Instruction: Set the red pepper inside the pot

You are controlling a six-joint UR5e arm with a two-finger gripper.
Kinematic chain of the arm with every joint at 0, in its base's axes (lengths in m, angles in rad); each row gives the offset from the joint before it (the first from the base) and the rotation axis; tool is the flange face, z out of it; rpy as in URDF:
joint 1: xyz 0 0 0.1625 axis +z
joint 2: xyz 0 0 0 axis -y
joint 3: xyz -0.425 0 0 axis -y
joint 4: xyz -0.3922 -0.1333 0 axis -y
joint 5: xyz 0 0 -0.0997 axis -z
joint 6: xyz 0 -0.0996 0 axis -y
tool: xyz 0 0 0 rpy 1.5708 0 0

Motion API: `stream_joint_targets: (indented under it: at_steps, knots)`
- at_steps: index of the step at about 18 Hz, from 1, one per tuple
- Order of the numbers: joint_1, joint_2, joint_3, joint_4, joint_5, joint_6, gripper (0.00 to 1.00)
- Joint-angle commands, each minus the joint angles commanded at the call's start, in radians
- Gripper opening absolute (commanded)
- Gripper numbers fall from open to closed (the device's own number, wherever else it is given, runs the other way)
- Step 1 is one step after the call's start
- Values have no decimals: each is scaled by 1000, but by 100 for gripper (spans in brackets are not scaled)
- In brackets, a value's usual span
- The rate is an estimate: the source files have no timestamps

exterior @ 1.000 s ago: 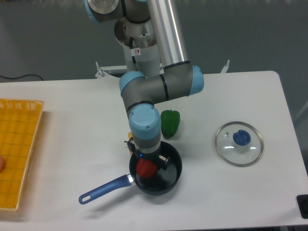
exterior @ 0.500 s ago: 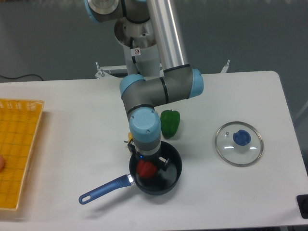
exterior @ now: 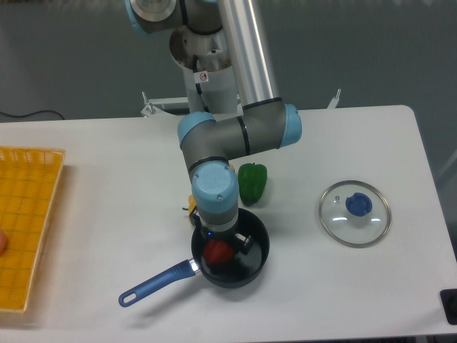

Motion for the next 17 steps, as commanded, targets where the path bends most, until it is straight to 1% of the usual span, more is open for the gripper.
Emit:
stream_joint_targets:
  at_steps: [4,5,7,10,13,17]
  knots:
    - [0,3,6,0,0,-2,95]
    - [0,8,8,-2,-2,1,97]
    - [6,29,12,0,-5,6,100]
    - [5,48,17,2,2,9,100]
    - [14,83,48,-2,-3,9,100]
    - [28,123,48,-2,-6,24,100]
